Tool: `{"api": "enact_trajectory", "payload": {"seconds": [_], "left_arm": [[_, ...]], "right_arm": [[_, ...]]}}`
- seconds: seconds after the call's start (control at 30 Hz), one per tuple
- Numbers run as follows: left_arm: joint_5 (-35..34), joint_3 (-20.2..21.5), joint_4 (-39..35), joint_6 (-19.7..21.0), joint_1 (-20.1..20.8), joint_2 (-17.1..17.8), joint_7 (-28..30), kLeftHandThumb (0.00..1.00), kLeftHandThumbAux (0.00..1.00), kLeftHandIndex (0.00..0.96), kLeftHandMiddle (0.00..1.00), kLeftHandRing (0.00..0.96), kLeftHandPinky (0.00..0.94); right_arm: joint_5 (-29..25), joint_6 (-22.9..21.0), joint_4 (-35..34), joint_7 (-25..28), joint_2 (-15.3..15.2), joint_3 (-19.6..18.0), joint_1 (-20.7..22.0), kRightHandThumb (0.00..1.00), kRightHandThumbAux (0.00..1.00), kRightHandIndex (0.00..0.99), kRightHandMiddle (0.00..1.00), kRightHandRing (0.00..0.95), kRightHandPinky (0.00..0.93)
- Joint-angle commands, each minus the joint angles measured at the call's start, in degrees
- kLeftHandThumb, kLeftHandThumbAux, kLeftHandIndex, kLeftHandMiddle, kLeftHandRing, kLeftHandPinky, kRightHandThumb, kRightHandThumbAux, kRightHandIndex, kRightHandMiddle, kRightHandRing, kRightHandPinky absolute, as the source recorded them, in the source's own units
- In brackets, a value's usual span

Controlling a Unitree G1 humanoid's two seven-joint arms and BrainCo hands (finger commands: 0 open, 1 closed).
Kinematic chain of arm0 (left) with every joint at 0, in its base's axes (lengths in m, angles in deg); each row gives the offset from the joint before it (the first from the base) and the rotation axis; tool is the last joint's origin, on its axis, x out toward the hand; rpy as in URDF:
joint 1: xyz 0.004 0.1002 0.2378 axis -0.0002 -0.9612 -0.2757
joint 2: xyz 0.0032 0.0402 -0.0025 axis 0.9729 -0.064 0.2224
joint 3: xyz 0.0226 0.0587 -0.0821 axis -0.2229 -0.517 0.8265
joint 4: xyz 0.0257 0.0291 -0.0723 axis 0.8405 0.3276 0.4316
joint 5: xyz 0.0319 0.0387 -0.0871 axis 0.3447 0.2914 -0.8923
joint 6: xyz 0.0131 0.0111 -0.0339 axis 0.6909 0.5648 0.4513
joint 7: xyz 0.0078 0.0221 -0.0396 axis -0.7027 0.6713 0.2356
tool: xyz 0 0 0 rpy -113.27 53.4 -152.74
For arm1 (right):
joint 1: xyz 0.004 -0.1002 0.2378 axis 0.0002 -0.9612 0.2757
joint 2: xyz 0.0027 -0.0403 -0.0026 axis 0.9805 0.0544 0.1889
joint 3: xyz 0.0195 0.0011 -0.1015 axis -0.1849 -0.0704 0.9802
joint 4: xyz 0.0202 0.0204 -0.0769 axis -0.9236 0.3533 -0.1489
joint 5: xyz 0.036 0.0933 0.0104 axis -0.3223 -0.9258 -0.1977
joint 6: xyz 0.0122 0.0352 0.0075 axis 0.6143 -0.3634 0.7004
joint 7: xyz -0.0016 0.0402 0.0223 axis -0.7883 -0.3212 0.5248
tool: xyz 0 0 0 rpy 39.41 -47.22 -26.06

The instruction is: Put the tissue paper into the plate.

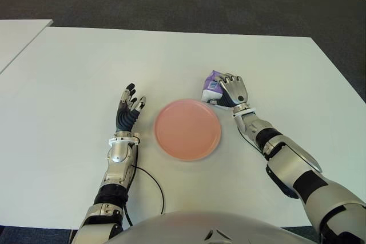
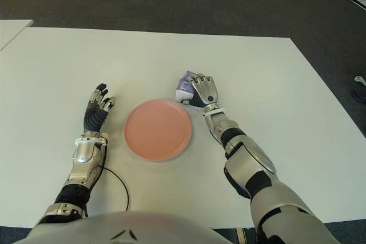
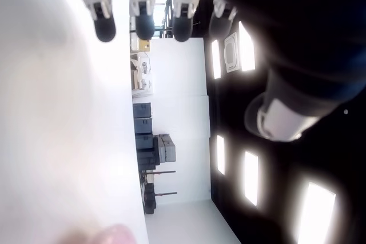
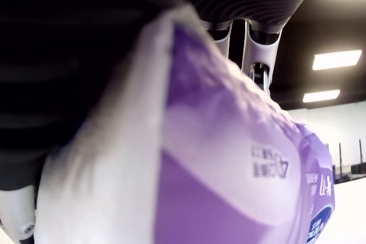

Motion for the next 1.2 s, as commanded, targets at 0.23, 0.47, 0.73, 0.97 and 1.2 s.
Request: {"api": "enact_trajectory", "payload": {"seconds": [0.23, 0.47, 0.73, 0.97, 1.2], "left_arm": [[1.18, -0.54, 2.58, 3.0, -2.99, -0.83, -0.62, 0.0, 0.612, 0.0, 0.0, 0.0, 0.0], [1.49, -0.5, 2.61, 3.09, -2.94, -0.83, -0.67, 0.0, 0.615, 0.0, 0.0, 0.0, 0.0], [1.43, -0.43, 2.92, 2.32, -2.88, -0.99, -0.56, 0.0, 0.62, 0.0, 0.0, 0.0, 0.0], [0.94, -0.12, 2.93, 3.3, -2.6, -1.33, -0.57, 0.0, 0.621, 0.0, 0.0, 0.0, 0.0], [1.59, -0.34, 1.94, 5.17, -2.51, -1.31, -0.99, 0.0, 0.583, 0.0, 0.0, 0.0, 0.0]], "right_arm": [[2.05, 2.09, 2.36, -0.5, -0.99, 1.23, -4.94, 0.858, 0.675, 0.406, 0.543, 0.859, 0.836], [0.55, 3.93, 1.02, -6.28, -2.46, -1.52, -1.85, 0.858, 0.675, 0.405, 0.542, 0.865, 0.842], [-1.12, 6.98, -1.05, -9.04, -4.35, -5.44, 1.31, 0.857, 0.676, 0.401, 0.537, 0.862, 0.832], [-2.11, 10.35, -5.53, -10.96, -5.61, -9.08, 2.55, 0.856, 0.678, 0.398, 0.531, 0.854, 0.811], [-1.49, 11.24, -8.24, -11.44, -6.03, -10.98, 3.6, 0.856, 0.677, 0.399, 0.533, 0.855, 0.827]]}}
